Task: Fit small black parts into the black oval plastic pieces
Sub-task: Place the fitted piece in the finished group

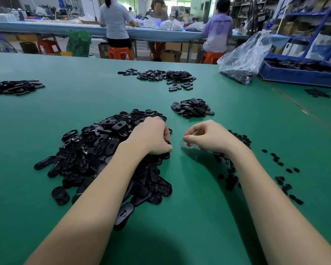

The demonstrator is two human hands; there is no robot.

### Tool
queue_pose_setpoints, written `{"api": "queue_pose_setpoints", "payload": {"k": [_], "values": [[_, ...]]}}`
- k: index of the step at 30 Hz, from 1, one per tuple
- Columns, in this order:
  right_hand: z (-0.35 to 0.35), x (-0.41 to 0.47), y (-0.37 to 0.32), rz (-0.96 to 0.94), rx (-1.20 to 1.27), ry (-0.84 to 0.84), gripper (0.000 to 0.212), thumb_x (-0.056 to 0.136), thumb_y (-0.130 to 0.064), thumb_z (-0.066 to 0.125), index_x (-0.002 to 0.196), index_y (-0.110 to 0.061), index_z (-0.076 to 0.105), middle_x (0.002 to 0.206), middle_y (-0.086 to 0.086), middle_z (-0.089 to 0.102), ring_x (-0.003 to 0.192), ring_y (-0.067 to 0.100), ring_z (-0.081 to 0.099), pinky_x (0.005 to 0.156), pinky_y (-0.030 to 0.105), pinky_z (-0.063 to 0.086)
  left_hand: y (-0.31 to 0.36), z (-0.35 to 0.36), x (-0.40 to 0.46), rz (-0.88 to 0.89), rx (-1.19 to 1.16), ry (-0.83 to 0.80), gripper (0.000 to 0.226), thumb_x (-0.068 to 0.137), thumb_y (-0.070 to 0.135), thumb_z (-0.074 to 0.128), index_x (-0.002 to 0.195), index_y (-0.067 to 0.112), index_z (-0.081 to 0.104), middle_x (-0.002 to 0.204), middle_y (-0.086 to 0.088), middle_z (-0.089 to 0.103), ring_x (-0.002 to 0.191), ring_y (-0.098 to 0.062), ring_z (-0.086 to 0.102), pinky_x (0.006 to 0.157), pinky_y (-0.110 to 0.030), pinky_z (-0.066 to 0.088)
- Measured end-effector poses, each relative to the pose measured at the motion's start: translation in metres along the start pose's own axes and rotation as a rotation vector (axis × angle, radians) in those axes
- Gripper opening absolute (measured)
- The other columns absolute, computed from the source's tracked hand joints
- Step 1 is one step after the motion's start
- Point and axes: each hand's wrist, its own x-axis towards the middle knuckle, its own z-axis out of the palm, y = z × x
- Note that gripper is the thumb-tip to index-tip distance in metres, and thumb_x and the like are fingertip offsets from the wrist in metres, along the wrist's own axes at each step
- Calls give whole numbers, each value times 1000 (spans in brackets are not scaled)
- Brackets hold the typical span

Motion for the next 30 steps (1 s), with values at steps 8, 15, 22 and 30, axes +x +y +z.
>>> {"api": "queue_pose_setpoints", "payload": {"k": [8, 15, 22, 30], "values": [[-2, -1, 2, -21, 180, -4, 10, 96, -31, 67, 97, -27, 77, 87, -13, 78, 56, 5, 58, 54, 18, 42, 13, -12, 1, -12, -497, 140, 13, 70, 35, 76, 82, 36, 72, 77, 25, 69, 76, 7, 61, 70, -18, 47], [-3, -1, 4, -26, 280, -110, 15, 98, -30, 64, 108, -28, 75, 100, -15, 79, 63, 2, 62, 61, 20, 44, 8, -12, -3, -158, -753, 123, 11, 78, 25, 77, 86, 32, 74, 72, 15, 74, 71, -4, 64, 69, -22, 47], [-1, -2, 4, -7, 267, -116, 15, 98, -32, 65, 107, -28, 75, 98, -14, 79, 63, 3, 63, 63, 22, 45, 1, -4, -1, -200, -544, 199, 12, 81, 13, 75, 87, 23, 75, 76, 6, 74, 69, -3, 65, 56, -2, 39], [0, -3, 2, 0, 235, -99, 14, 97, -33, 65, 106, -29, 75, 95, -15, 78, 63, 2, 63, 61, 21, 44, 2, 0, 0, -178, -503, 214, 19, 83, 13, 67, 89, 30, 74, 76, 9, 72, 76, -1, 64, 64, -7, 41]]}}
